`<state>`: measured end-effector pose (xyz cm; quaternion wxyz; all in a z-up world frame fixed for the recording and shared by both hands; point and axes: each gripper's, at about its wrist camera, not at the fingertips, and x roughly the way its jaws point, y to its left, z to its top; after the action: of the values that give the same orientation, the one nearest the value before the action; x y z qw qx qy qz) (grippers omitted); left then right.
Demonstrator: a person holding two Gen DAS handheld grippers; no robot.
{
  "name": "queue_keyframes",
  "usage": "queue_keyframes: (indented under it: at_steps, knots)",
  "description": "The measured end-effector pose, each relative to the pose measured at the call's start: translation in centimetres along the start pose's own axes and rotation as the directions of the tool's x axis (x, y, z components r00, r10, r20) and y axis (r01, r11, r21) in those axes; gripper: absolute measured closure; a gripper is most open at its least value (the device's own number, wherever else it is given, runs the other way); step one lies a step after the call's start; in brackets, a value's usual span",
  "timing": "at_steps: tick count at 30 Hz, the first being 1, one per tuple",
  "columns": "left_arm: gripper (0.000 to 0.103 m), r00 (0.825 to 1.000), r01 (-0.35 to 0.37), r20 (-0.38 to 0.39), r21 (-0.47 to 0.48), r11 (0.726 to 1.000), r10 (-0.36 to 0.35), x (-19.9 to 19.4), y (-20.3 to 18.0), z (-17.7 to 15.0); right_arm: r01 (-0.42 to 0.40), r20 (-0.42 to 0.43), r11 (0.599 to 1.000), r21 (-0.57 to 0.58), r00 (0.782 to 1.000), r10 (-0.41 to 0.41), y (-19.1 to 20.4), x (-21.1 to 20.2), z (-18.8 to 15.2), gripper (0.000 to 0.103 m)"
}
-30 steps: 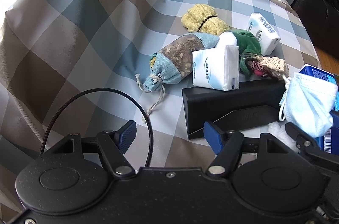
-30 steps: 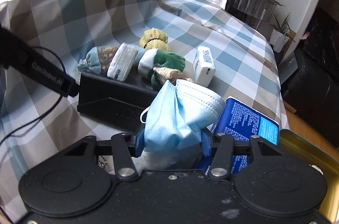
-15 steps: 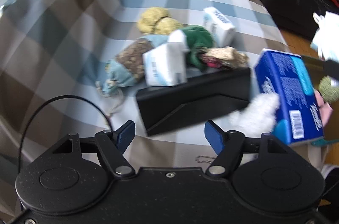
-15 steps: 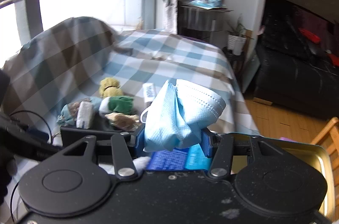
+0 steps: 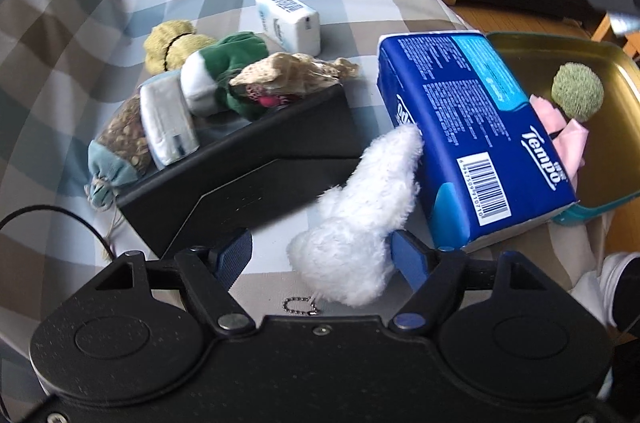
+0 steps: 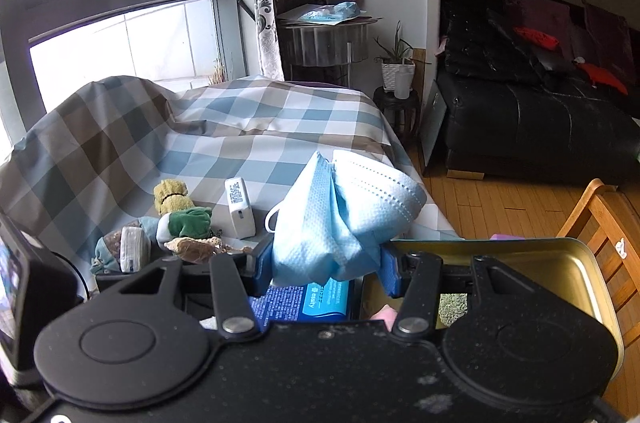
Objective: Organize soft objects
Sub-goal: 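Grasp the white fluffy plush with the left tool while the right tool lifts the mask, then carry the plush and mask into the gold tray and release both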
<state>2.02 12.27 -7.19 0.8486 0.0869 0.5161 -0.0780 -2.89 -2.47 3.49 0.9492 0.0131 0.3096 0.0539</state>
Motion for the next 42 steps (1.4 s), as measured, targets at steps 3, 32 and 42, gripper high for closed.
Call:
queue_keyframes:
  at_steps: [3, 32, 42]
  knots:
    - [0.030, 1.000, 0.003, -0.020, 0.019, 1.000, -0.003, 0.9, -0.4, 0.1, 0.006, 0.000, 1.000, 0.003, 1.000, -0.006, -0.1, 0.0, 0.0, 0.052]
    - [0.054, 0.988, 0.036, 0.151, -0.038, 0.999, -0.030, -8.3, 1.0, 3.7, 0.213, 0.032, 0.924, 0.316, 0.971, -0.235, -10.4, -3.5, 1.8, 0.051]
    - [0.054, 0.980, 0.140, 0.134, 0.053, 0.989, -0.146, -8.3, -5.3, 6.5, 0.510, -0.173, 0.780, 0.364, 0.859, -0.481, -15.9, -2.5, -0.2, 0.051]
